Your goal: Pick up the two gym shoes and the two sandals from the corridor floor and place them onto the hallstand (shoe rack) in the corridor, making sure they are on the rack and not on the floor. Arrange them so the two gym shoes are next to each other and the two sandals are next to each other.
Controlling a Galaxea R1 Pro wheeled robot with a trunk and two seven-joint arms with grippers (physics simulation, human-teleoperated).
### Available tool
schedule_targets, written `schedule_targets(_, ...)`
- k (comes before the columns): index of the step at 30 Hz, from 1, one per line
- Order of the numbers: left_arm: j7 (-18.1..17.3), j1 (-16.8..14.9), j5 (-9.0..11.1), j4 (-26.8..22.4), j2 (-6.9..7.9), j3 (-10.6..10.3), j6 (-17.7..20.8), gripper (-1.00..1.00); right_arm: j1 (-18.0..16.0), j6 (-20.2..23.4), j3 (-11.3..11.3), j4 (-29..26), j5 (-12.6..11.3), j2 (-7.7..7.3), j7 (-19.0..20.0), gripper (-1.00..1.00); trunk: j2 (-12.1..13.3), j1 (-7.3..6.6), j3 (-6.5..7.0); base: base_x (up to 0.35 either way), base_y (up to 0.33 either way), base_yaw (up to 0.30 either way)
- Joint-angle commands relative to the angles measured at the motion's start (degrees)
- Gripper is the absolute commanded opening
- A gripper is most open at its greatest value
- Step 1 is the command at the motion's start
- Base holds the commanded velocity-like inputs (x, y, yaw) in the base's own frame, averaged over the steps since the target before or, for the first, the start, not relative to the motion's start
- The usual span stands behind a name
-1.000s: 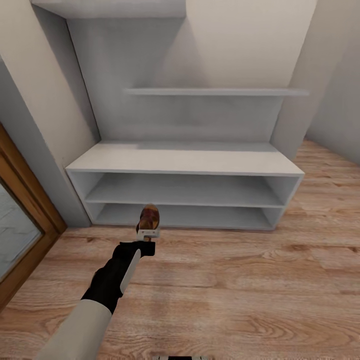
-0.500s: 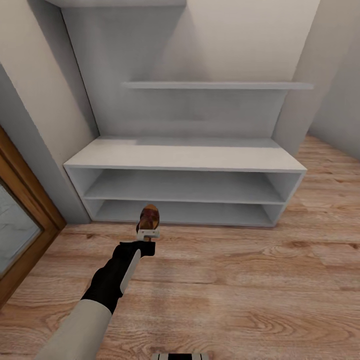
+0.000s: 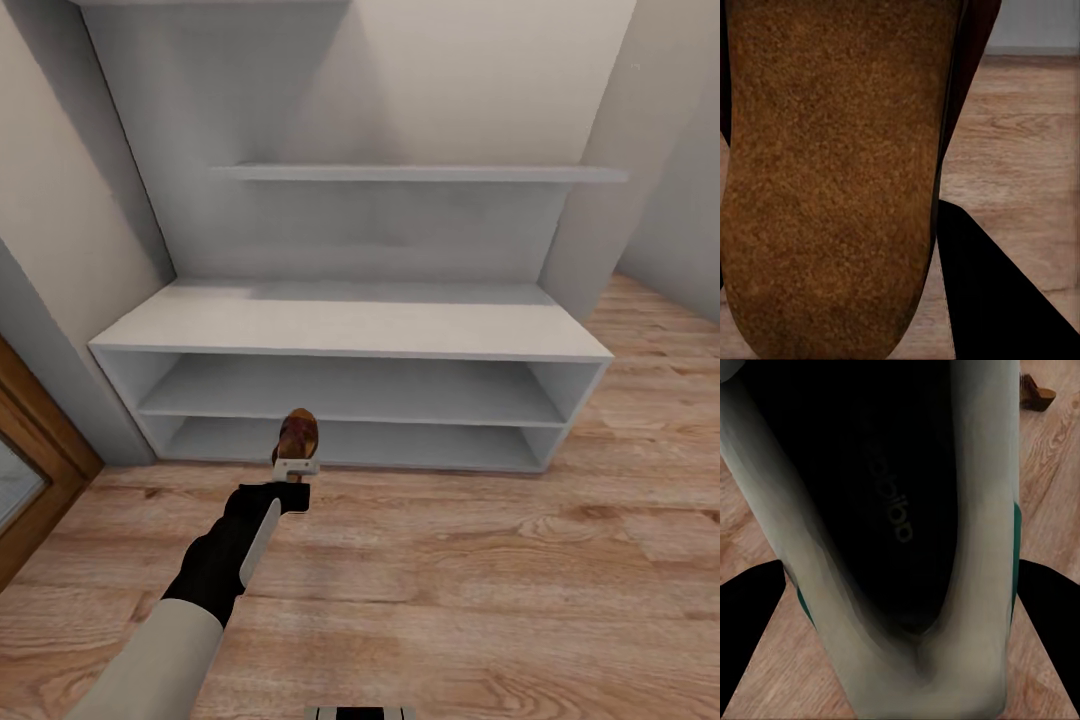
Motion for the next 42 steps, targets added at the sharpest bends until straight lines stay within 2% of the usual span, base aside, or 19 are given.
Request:
schedule_targets(1, 0.4, 0.0, 0.3, -0.1, 0.02, -0.1, 0.3, -1.00, -0.1, 0.2, -0.1, 0.0, 0.6, 0.00, 0.5, -1.00, 0.0, 0.02, -0.05, 0.335, -0.041, 0.000)
schedule_targets(16, 0.4, 0.0, 0.3, -0.1, 0.02, 0.1, 0.3, -1.00, -0.1, 0.2, -0.1, 0.0, 0.6, 0.00, 0.4, -1.00, 0.0, 0.02, -0.05, 0.345, 0.009, 0.000)
schedule_targets(27, 0.4, 0.0, 0.3, -0.1, 0.09, 0.2, 0.3, -1.00, -0.1, 0.2, -0.1, 0.0, 0.6, 0.00, 0.4, -1.00, 0.0, 0.02, -0.05, 0.310, 0.183, 0.000)
schedule_targets(42, 0.5, 0.0, 0.2, -0.1, 0.10, 0.2, 0.3, -1.00, -0.1, 0.2, -0.1, 0.0, 0.7, 0.00, 0.4, -1.00, 0.0, 0.02, -0.05, 0.141, 0.033, 0.000)
